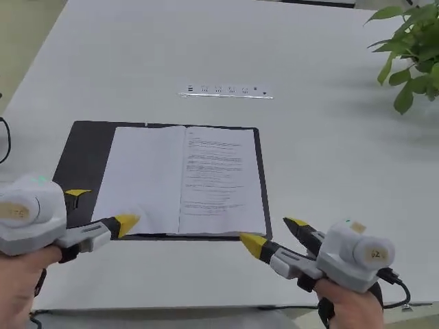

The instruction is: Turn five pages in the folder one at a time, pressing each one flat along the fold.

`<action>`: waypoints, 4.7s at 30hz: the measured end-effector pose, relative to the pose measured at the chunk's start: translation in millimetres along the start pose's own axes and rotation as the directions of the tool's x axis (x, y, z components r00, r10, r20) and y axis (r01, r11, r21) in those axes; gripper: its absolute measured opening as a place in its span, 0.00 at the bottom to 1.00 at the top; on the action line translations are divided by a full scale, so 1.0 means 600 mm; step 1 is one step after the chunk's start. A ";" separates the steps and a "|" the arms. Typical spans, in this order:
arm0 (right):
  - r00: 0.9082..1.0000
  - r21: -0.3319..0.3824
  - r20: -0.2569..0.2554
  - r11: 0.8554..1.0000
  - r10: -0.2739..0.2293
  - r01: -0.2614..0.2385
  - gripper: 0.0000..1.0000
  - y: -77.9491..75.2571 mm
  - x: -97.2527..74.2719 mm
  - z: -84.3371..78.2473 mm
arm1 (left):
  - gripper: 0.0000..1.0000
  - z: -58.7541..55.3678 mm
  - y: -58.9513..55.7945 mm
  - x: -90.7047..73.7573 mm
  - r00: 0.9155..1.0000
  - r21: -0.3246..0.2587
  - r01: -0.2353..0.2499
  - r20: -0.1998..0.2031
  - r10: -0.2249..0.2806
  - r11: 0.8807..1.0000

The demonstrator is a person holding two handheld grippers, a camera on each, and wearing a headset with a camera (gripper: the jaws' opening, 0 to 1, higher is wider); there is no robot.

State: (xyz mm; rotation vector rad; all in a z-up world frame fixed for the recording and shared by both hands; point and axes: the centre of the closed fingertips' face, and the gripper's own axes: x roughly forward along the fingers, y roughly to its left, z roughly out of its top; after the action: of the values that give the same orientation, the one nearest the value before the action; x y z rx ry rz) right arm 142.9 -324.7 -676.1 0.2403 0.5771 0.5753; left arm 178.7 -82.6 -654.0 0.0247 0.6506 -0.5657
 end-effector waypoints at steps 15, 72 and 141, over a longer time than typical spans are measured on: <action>1.000 0.029 -0.025 0.999 -0.015 0.016 0.67 -0.017 -0.005 -0.009 | 0.60 0.006 -0.078 0.112 0.974 0.148 0.204 -0.128 -0.186 0.968; 0.999 0.105 -0.053 0.994 -0.012 0.018 0.57 -0.086 0.034 -0.001 | 0.42 -0.051 -0.213 0.352 0.943 0.288 0.287 -0.255 -0.216 0.914; 0.979 0.416 0.110 0.887 0.171 -0.202 0.00 -0.029 0.178 0.065 | 0.62 -0.004 -0.143 0.189 0.980 0.079 0.193 -0.073 -0.187 0.978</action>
State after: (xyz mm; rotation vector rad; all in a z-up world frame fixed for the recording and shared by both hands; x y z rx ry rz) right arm 246.4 -280.0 -698.3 0.7360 0.6116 0.6194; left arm 207.7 -210.3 -708.5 0.0623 0.6962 -0.7802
